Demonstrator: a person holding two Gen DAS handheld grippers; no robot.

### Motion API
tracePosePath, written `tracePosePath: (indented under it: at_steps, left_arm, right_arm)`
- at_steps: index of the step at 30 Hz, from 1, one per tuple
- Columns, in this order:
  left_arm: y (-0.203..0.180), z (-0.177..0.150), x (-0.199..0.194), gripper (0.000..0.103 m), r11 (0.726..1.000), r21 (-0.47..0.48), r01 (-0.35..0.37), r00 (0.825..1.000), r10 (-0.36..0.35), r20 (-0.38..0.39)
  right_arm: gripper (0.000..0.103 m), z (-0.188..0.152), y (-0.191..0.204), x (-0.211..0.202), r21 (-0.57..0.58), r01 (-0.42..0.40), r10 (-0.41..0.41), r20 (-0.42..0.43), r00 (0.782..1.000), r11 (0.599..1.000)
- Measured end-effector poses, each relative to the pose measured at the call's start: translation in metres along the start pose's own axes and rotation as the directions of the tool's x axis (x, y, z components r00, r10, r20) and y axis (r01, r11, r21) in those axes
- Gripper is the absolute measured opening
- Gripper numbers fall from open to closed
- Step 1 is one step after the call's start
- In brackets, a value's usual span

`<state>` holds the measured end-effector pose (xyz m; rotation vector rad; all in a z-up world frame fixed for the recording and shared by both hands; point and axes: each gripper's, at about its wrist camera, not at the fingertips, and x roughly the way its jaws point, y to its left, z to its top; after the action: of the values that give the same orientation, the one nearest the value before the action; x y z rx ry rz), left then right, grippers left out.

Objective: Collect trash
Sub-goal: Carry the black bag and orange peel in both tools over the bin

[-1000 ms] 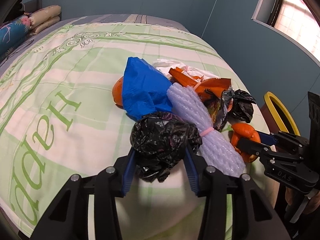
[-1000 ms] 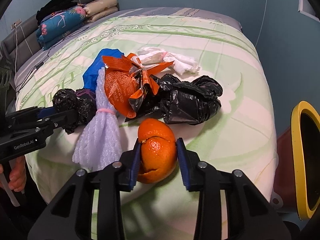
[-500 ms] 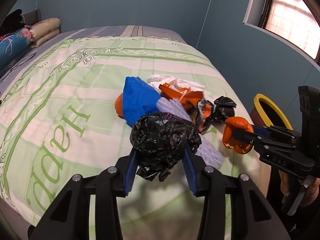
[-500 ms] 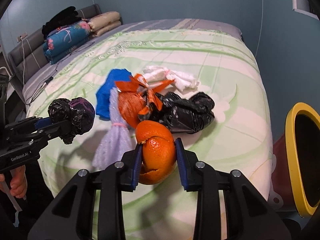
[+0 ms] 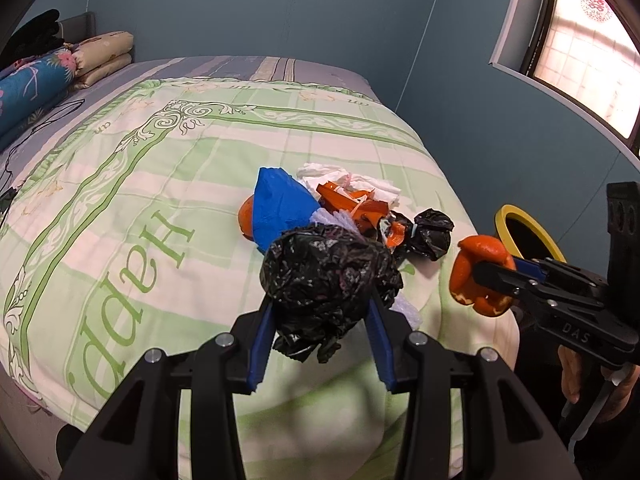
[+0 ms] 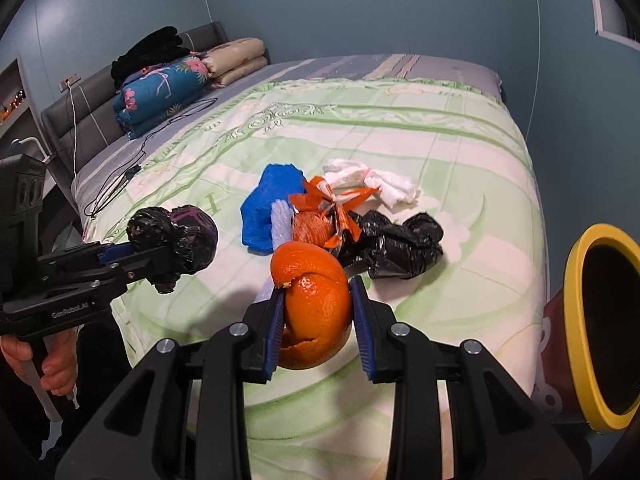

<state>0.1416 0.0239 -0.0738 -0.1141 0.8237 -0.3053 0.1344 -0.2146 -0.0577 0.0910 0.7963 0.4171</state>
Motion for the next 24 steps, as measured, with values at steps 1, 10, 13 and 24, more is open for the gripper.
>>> tracePosePath:
  at_steps: [1,10,13,24]
  left_arm:
    - [-0.001,0.001,-0.002,0.04,1.0,-0.005,-0.006,1.0,0.006,-0.002]
    - [-0.013,0.018,-0.019,0.04,1.0,0.001,0.002,0.999,-0.002,0.045]
    - [-0.017,0.024,-0.019,0.04,1.0,0.005,0.008,0.999,-0.008,0.049]
    - [-0.036,0.044,-0.005,0.04,1.0,0.011,0.012,1.0,-0.012,0.021]
  right_arm:
    - [0.03,0.001,0.0,-0.003,-0.004,0.002,-0.002,0.004,1.0,1.0]
    - [0.03,0.014,-0.013,-0.023,-0.01,0.035,-0.034,0.051,0.998,0.999]
    - [0.03,0.019,-0.019,-0.027,-0.007,0.042,-0.042,0.064,0.997,0.999]
    - [0.03,0.035,-0.045,-0.032,0.001,0.073,-0.073,0.075,0.994,0.997]
